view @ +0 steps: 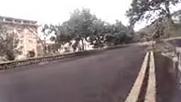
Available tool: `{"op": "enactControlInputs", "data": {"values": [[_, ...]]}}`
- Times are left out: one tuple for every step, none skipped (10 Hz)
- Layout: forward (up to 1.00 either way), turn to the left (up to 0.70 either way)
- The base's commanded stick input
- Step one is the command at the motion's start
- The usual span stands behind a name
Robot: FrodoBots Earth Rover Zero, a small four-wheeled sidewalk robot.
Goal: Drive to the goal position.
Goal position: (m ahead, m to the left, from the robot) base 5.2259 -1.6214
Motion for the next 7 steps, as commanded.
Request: {"op": "enactControlInputs", "data": {"values": [[1.0,-0.4],[1.0,-0.4],[1.0,-0.4],[1.0,-0.39],[1.0,-0.24],[1.0,-0.09],[1.0,0.0]]}}
